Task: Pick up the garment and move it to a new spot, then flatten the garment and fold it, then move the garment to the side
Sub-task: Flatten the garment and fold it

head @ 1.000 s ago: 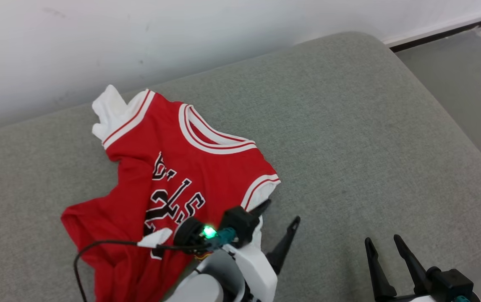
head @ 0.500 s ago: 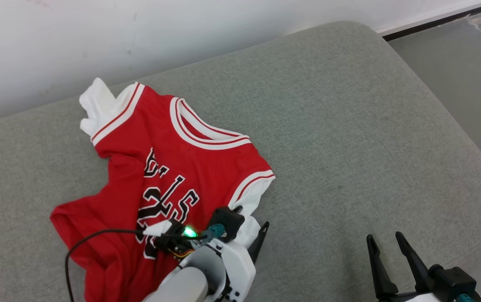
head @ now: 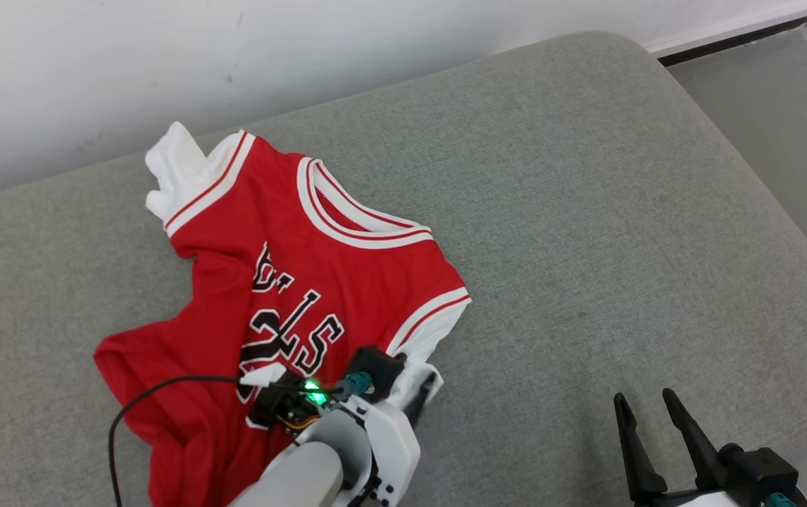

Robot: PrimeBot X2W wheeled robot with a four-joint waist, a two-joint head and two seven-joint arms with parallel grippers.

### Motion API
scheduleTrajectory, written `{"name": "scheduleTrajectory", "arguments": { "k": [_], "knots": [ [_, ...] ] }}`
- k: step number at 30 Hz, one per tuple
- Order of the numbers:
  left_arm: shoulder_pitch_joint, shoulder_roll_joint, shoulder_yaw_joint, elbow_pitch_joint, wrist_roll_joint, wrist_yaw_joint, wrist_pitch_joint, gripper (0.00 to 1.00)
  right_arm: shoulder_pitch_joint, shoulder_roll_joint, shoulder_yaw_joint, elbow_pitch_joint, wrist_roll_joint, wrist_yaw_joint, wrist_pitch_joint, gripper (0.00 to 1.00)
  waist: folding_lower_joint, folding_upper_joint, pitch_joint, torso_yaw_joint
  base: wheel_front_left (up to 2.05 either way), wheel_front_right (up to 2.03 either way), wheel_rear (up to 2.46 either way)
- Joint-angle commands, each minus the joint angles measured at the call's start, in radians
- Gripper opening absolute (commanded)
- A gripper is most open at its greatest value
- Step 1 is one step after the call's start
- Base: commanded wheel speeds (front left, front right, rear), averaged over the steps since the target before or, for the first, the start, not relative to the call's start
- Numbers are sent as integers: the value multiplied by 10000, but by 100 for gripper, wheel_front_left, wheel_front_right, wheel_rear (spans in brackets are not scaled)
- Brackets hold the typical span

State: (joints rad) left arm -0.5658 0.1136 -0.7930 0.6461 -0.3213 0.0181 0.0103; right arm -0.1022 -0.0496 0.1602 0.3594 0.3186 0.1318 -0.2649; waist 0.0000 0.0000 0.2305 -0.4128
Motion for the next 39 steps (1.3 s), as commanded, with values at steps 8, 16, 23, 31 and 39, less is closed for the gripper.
{"name": "scheduleTrajectory", "arguments": {
  "k": [8, 16, 23, 31, 39],
  "knots": [
    [157, -126, 229, 559, -678, -246, -70, 0, -45, -24, -23, 71, -5, -23, 10, 100, 0, 0, -118, 17, 0, 0, 0],
    [160, -502, 978, -1036, -2374, -728, -43, 0, 27, -26, -81, 136, -186, -23, 12, 100, 0, 0, -392, 101, 0, 0, 0],
    [576, -554, 1017, -2919, -3699, -1088, 882, 0, 88, -26, -105, 180, -315, -23, 12, 100, 0, 0, -589, 46, 0, 0, 0],
    [1277, -586, 878, -4359, -4964, -1208, 1573, 0, 88, -24, -138, 185, -388, -23, 12, 100, 0, 0, -652, -122, 0, 0, 0],
    [1453, -301, 312, -4263, -4546, -965, 1810, 100, 101, -36, -206, 147, -414, -23, 12, 100, 0, 0, -541, -202, 0, 0, 0]
  ]
}}
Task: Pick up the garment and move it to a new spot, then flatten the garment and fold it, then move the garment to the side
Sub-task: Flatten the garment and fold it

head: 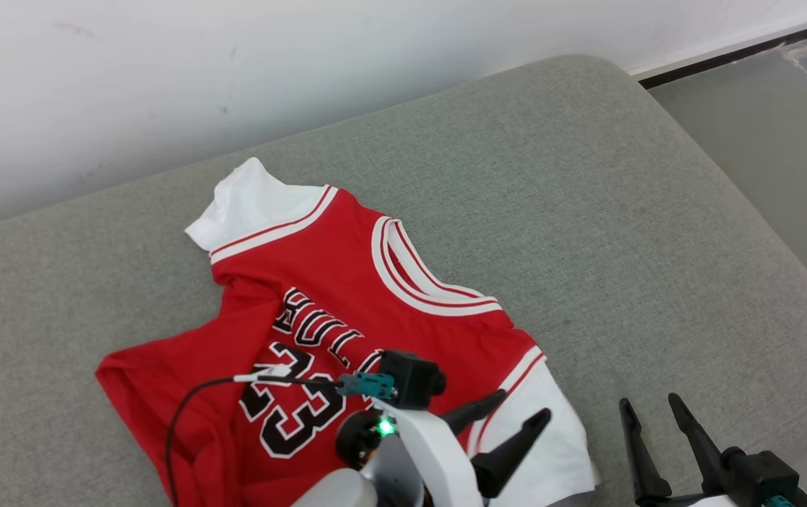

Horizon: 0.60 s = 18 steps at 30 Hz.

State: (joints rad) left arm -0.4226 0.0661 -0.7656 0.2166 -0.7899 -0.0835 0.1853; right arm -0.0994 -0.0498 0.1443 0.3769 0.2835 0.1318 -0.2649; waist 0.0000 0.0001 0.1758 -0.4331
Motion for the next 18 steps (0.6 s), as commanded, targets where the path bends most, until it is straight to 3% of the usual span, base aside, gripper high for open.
{"name": "scheduleTrajectory", "arguments": {
  "k": [1, 11, 18],
  "knots": [
    [-23, 276, 14, 35, 199, 121, 120, 100, 96, -32, -59, -36, -73, -23, 12, 100, 0, -1, 11, 7, 0, 0, 0],
    [-496, 893, 452, 288, 1039, 952, -426, 100, 54, -28, -67, 8, -101, -23, 12, 100, 0, -1, 10, 115, 0, 0, 0],
    [-402, 1022, 773, 585, 1810, 1411, -2138, 100, 175, -26, -197, -77, -61, -23, 12, 100, 0, -1, -107, 286, 0, 0, 0]
  ]
}}
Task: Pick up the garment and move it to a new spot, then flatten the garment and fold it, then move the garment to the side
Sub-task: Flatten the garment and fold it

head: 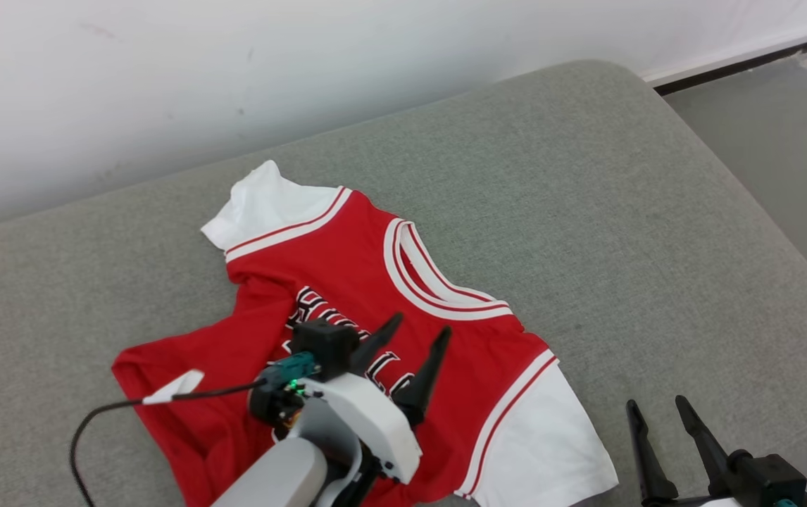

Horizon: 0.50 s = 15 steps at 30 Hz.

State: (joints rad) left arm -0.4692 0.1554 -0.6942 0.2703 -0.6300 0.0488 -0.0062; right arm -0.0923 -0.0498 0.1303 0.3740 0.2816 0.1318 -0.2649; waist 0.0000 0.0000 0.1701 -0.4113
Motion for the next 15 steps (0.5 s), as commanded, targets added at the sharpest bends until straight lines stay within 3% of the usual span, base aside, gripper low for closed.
{"name": "scheduleTrajectory", "arguments": {
  "k": [1, 8, 15],
  "knots": [
    [126, 164, 130, 81, 313, 186, -500, 100, 117, -27, -96, -94, -82, -23, 11, 100, 0, 0, -86, 118, 0, 0, 0],
    [880, 559, 737, 195, 689, 799, -2174, 100, 309, -164, -524, -651, -324, -23, 11, 100, 0, 0, -443, 633, 0, 0, 0],
    [2156, 955, 1769, -330, 997, 1305, -2575, 100, 574, -358, -961, -1183, -661, -23, 11, 100, 0, 0, -831, 1294, 0, 0, 0]
  ]
}}
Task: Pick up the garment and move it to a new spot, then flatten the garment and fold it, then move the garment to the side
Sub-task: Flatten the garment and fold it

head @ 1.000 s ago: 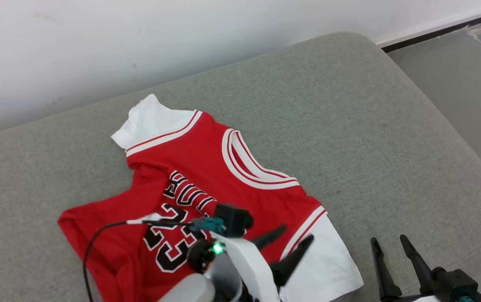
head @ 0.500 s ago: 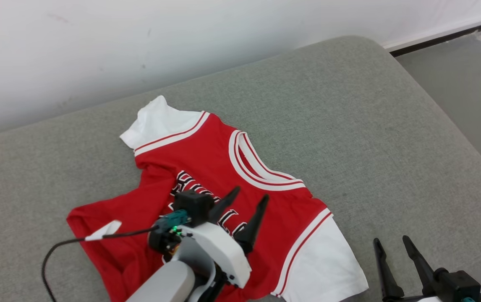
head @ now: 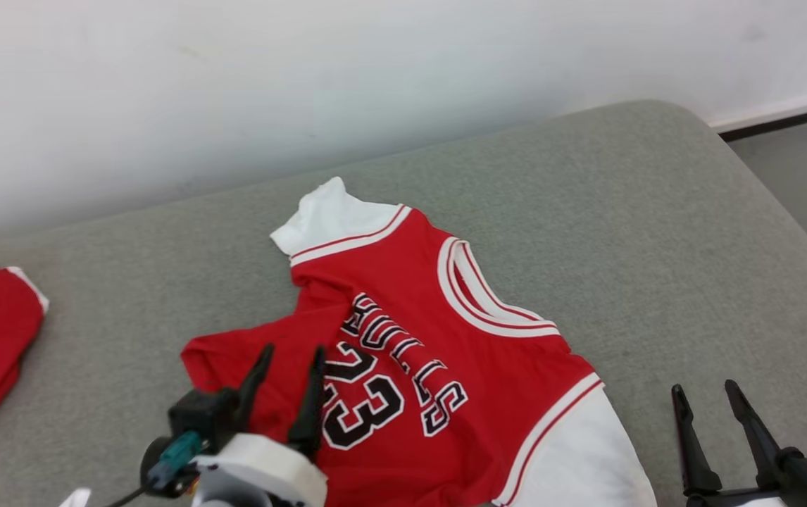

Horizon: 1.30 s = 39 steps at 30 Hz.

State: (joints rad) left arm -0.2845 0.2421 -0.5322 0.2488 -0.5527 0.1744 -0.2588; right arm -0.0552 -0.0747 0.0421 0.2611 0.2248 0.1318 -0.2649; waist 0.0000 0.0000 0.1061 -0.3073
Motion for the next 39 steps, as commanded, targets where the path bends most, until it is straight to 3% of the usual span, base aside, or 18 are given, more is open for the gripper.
{"name": "scheduleTrajectory", "arguments": {
  "k": [1, 4, 9, 16, 21, 28, 32, 39],
  "knots": [
    [467, 119, 393, -333, 346, 91, -60, 100, 245, -114, -113, -102, -129, -23, 12, 100, 0, 0, -238, 352, 0, 0, 0],
    [1204, 62, 968, -857, 710, 112, -52, 100, 342, -145, -194, -192, -269, -23, 12, 100, 0, 0, -343, 643, 0, 0, 0],
    [2174, -260, 1850, -1379, 1323, -255, -53, 100, 540, -237, -249, -201, -471, -23, 11, 100, 0, 0, -557, 1081, 0, 0, 0],
    [3266, -999, 2739, -1397, 2003, -1054, -54, 100, 730, -192, -336, -132, -575, -23, 11, 100, 0, 0, -834, 1495, 0, 0, 0],
    [3655, -1317, 3215, -1400, 2359, -1394, -54, 100, 802, -194, -317, -109, -534, -23, 13, 100, 0, 0, -959, 1627, 0, 0, 0],
    [4288, -1657, 2841, -919, 3075, -2077, -57, 100, 848, -218, -165, -64, -499, -23, 13, 100, 0, 0, -1056, 1642, 0, 0, 0],
    [4569, -1776, 2471, -449, 3262, -2134, -55, 100, 835, -235, -49, -74, -471, -23, 13, 100, 0, 0, -1012, 1540, 0, 0, 0],
    [4699, -1816, 2198, 599, 3355, -1733, 124, 100, 882, -252, 21, -49, -400, -23, 13, 100, 0, 0, -883, 1347, 0, 0, 0]
  ]
}}
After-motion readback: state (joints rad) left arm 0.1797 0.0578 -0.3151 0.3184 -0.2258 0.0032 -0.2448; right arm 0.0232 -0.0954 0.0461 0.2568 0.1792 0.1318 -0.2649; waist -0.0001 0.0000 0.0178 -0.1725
